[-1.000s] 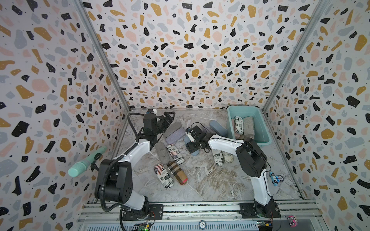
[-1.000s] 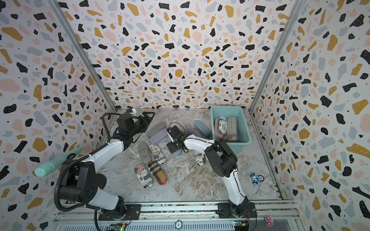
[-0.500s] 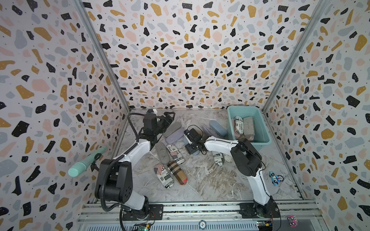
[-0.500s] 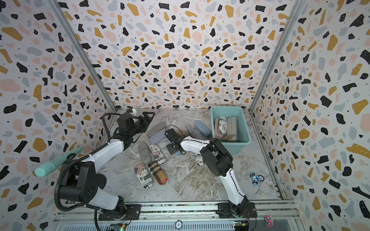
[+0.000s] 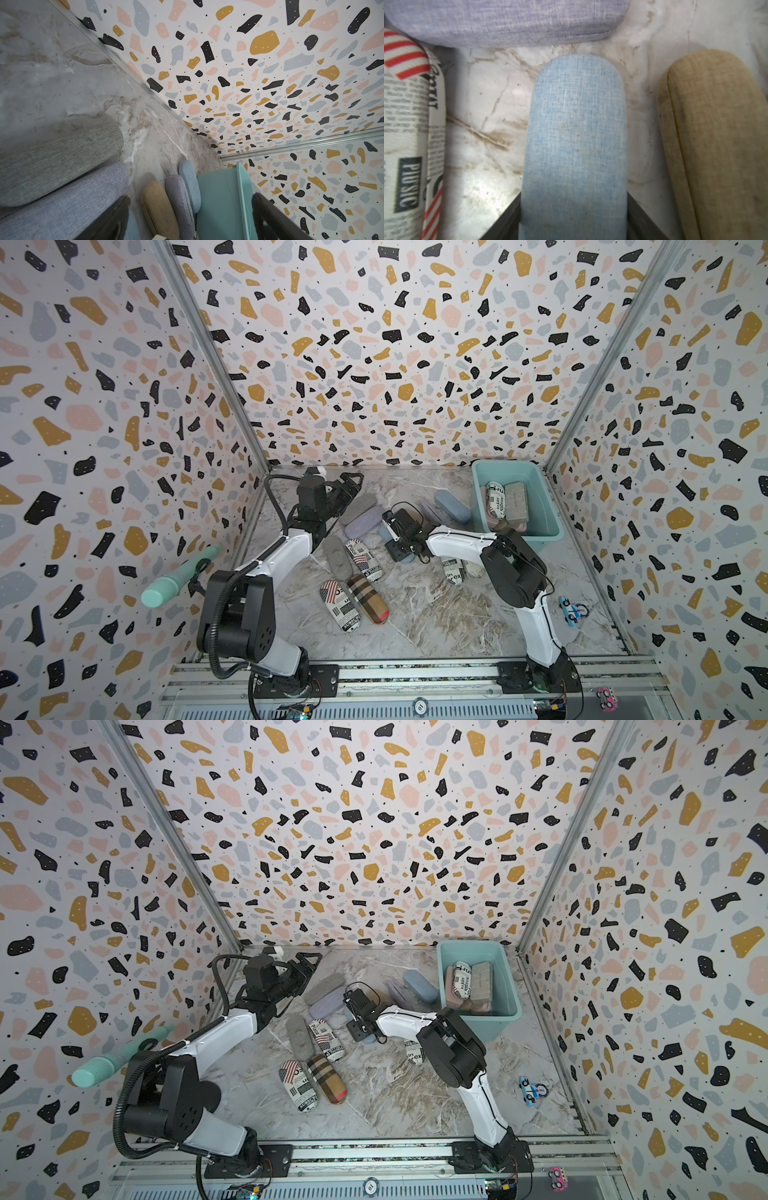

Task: Put the glasses cases into the storage boxes
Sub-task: Pick up the glasses case at the center of the board.

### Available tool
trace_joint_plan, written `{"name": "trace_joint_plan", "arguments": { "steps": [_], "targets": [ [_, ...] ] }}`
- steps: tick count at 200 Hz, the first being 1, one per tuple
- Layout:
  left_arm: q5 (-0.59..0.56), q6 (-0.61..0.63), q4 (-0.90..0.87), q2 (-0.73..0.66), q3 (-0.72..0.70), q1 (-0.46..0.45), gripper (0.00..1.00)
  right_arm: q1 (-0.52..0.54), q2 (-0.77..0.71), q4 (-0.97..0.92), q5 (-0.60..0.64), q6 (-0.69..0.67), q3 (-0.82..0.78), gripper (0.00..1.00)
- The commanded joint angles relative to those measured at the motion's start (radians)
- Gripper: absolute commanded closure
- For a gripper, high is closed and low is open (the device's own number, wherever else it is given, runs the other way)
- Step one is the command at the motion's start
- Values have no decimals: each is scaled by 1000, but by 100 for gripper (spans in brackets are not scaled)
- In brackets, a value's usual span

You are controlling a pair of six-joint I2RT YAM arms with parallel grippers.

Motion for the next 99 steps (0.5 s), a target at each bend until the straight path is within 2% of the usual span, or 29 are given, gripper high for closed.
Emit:
{"name": "trace_joint_plan", "arguments": {
  "steps": [1,99],
  "targets": [
    [4,22,32,5,28,-6,8,5,-94,6,9,9,-18,38],
    [0,34,34,-3,31,-5,7,1,-245,0,36,-4,-59,38]
  ]
}}
